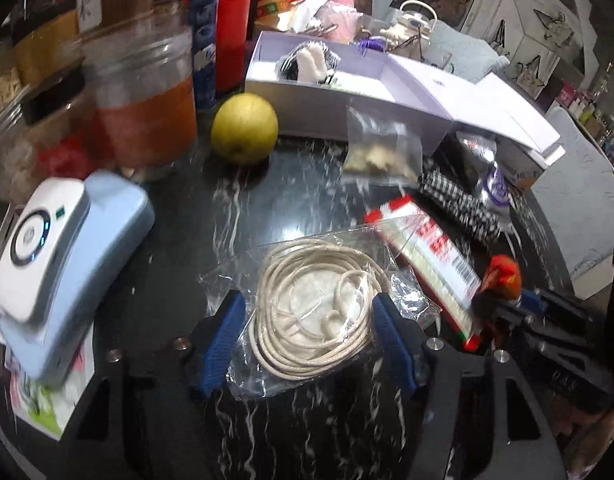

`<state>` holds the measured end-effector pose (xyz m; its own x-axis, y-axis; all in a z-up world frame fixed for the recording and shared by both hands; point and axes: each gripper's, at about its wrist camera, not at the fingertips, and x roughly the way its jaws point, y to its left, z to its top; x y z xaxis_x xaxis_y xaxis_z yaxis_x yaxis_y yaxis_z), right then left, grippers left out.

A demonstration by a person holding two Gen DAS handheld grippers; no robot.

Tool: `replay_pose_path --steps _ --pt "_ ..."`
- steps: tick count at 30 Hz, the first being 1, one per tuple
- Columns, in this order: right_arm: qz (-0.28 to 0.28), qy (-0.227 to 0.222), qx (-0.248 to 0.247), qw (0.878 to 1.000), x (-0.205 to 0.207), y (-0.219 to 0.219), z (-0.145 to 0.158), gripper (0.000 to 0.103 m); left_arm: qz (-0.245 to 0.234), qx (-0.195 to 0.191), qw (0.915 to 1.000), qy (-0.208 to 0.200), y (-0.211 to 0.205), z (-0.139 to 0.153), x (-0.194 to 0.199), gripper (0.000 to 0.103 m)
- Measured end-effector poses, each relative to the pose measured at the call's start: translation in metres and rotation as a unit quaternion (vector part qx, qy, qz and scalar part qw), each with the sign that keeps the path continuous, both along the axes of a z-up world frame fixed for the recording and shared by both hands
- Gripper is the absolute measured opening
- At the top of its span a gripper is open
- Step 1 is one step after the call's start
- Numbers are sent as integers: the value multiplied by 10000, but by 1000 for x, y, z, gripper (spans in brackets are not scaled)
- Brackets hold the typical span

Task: Organize soft objects
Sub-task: 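Grasp the plastic bag of coiled white cable with the left gripper, then lift red packet with right gripper while left gripper lifts the cable bag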

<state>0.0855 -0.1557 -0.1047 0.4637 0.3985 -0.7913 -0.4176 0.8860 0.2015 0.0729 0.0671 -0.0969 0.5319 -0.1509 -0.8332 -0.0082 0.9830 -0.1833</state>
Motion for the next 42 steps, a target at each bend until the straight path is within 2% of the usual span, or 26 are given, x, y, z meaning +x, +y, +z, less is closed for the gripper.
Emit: replay_pose_path --steps 2,4,6,8,10,11,20,21,23,26,35,42 --pt "-33 -21 -66 10000 -2 -2 -2 29 -28 78 9999 113 -3 -10 -1 65" --pt "-85 1 -74 9999 -2 -4 -4 29 -20 82 10000 21 -5 -11 -1 66" --pt "-120 27 -39 9999 -3 -7 -4 29 -9 115 9999 1 -6 -12 -1 73" --pt "-132 44 -47 9999 -4 -9 -4 29 -76 231 9997 -1 -11 -15 2 93" --pt "-146 80 -41 9999 -5 -10 -5 29 -132 520 9985 78 -21 -21 5 103" --pt "-154 95 -33 9998 -5 -10 -5 29 -132 603 9981 54 -24 -22 5 103" --pt "-168 154 -12 9997 -1 -10 -7 30 -64 567 9983 -82 -26 -23 9 103" --pt "-160 152 -12 9998 -1 -10 -7 30 -65 580 9982 -96 -26 -23 9 102" --pt "-149 153 -3 9998 -1 -9 -7 30 -114 606 9978 -248 -26 -19 5 80" --pt "-133 139 17 9998 -1 -10 -8 30 -147 506 9981 -327 -22 -17 3 72" --pt "-155 65 76 9998 -4 -12 -7 29 -166 334 9982 -467 -19 -7 -3 55" --pt "-146 -35 98 9998 -10 -12 -1 29 -265 256 9972 -650 -24 9 -12 53"
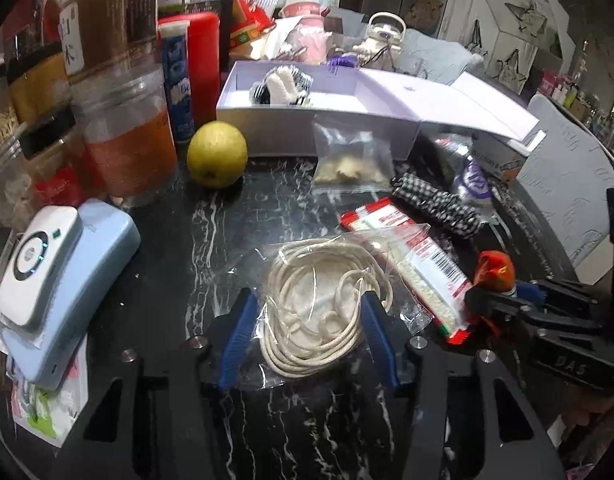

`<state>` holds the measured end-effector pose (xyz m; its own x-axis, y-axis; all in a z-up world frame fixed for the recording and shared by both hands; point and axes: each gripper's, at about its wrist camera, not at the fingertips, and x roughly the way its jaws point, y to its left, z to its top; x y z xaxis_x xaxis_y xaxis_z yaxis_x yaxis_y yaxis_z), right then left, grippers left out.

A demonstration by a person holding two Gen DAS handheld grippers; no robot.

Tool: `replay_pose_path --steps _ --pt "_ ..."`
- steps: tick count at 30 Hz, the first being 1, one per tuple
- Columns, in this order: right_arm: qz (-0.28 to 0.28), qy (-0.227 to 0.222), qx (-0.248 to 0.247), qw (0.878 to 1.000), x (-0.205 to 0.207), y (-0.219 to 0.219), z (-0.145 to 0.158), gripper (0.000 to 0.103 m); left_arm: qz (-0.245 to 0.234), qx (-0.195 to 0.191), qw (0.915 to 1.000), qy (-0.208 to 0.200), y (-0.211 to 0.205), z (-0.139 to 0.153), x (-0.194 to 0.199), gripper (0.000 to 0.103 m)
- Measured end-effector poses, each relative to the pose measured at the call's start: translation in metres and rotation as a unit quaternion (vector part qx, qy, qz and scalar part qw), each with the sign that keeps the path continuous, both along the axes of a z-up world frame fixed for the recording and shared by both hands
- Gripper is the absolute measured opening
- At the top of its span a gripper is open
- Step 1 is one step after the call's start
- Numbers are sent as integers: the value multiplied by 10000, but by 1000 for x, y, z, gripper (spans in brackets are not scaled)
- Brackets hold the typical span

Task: Organize soft objects
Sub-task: 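Lift red packet with right gripper while left gripper lifts the cable bag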

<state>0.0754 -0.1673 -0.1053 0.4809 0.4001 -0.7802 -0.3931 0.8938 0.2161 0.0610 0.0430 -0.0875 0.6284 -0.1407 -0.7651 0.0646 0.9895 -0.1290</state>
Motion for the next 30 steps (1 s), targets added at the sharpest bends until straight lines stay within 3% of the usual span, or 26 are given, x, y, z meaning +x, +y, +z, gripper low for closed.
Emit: replay_pose_path --steps 11,30 --pt "42 -287 118 9995 -16 -2 23 29 -109 -157 9992 -360 -2 32 -12 53" --pt "401 -1246 352 9908 -11 -1 102 29 -322 -377 9893 -1372 -12 105 -2 53"
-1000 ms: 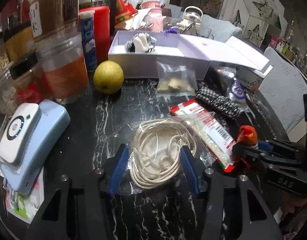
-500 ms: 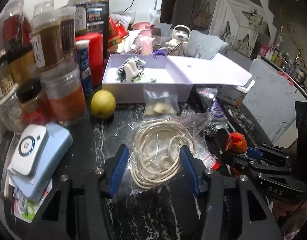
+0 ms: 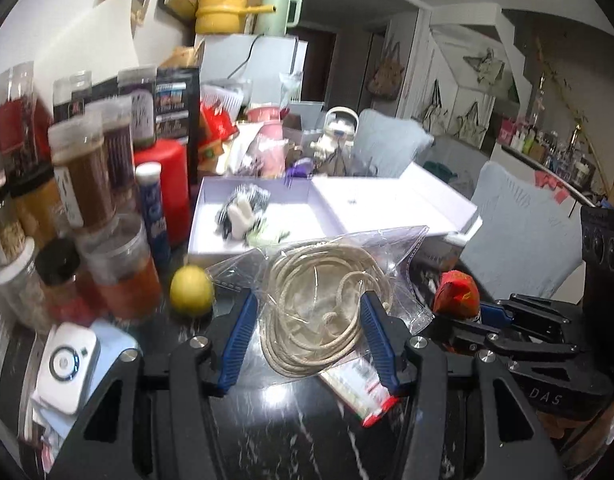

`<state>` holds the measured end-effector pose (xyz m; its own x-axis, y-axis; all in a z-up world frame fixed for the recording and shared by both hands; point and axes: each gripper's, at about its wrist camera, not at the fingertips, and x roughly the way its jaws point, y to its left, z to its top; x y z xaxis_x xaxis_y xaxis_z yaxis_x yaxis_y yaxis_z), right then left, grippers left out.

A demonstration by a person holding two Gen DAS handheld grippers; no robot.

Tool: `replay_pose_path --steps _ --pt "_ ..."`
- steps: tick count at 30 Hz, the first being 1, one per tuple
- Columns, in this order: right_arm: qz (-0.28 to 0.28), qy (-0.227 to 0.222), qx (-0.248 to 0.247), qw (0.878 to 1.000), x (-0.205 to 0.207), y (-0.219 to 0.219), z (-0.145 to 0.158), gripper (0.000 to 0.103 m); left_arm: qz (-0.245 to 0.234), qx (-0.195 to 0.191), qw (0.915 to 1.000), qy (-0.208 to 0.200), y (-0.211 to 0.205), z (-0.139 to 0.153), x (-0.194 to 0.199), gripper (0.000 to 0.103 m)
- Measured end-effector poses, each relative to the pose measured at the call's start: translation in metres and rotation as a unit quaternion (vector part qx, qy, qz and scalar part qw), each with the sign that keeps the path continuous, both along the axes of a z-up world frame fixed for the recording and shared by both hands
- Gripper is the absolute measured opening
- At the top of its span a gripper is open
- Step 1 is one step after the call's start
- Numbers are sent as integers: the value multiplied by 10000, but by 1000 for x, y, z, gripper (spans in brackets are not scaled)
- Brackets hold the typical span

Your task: Organize soft objects

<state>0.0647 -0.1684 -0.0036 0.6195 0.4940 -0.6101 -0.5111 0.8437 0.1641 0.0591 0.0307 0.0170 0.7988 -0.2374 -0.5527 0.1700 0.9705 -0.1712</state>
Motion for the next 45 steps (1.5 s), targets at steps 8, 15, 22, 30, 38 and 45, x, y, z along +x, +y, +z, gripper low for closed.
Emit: replay_pose_path --steps 8,15,22,30,38,45 --pt "178 -276 43 9995 19 3 25 29 27 -5 9989 -463 1 30 22 53" --pt "201 -547 76 9983 45 5 45 29 75 -13 9971 -758 6 47 45 53" --pt "114 -697 94 9975 76 7 60 29 133 -33 9960 -884 13 54 79 53" --pt "-16 -861 126 9962 118 8 72 29 186 -121 9951 -960 18 56 124 53" --pt "-77 -987 189 9949 163 11 80 29 334 -172 9942 -1011 24 56 164 53" --pt "-97 -944 290 9951 204 19 73 29 507 -78 9945 -911 27 52 200 53"
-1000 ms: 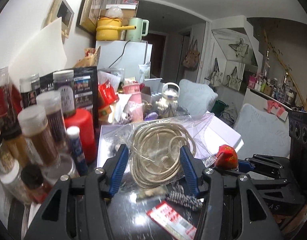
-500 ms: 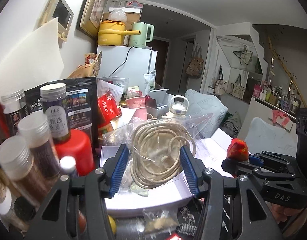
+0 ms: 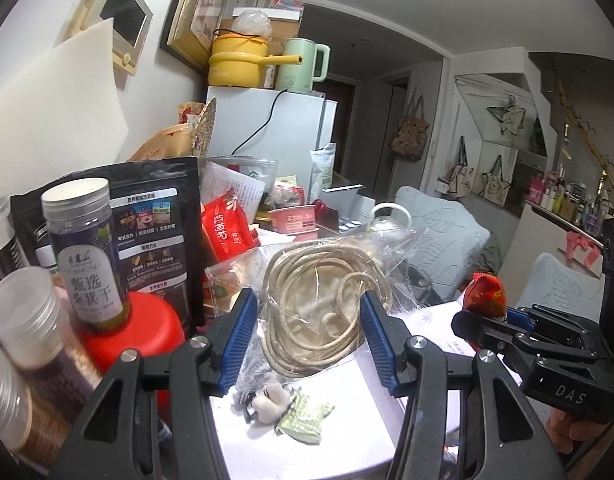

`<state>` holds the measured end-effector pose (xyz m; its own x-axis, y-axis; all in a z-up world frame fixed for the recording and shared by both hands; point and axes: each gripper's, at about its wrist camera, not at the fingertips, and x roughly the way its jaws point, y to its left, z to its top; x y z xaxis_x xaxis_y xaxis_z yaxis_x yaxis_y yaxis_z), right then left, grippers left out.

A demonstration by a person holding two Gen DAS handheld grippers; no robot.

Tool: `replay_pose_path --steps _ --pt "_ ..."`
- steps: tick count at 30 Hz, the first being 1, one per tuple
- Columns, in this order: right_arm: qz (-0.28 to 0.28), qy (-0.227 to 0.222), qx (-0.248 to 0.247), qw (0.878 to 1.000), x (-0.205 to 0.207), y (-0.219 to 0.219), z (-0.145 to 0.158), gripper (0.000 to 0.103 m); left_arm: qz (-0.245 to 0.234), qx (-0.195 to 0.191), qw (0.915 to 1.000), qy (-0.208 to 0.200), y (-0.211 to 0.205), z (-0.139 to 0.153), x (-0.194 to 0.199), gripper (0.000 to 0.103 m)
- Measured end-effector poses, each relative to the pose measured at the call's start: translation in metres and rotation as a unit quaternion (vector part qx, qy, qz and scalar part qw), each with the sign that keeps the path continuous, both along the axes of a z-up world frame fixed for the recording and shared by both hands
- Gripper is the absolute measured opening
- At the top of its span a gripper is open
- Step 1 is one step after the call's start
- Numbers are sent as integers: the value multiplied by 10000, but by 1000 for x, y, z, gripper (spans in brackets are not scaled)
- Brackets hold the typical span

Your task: Organize soft objects

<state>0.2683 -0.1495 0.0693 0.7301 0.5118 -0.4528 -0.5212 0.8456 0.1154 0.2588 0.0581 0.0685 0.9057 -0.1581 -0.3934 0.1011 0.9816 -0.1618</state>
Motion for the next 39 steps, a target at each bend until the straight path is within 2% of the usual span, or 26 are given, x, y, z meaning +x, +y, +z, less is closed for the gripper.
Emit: replay_pose_path --steps 6,12,29,35,39 --pt "12 150 -4 9999 35 6 -10 29 106 60 9999 110 0 -8 25 53" --pt "-3 230 9 9997 60 13 -18 29 185 224 9987 416 1 -27 48 53" --pt "35 1014 -412 9940 96 27 -74 29 304 586 9868 1480 -6 -94 94 53" --pt "39 1249 -539 9907 103 29 -88 29 349 834 9806 1738 -8 -114 104 53" --pt "51 1358 -669 9885 106 35 -96 29 372 860 9794 1786 -8 -119 107 53"
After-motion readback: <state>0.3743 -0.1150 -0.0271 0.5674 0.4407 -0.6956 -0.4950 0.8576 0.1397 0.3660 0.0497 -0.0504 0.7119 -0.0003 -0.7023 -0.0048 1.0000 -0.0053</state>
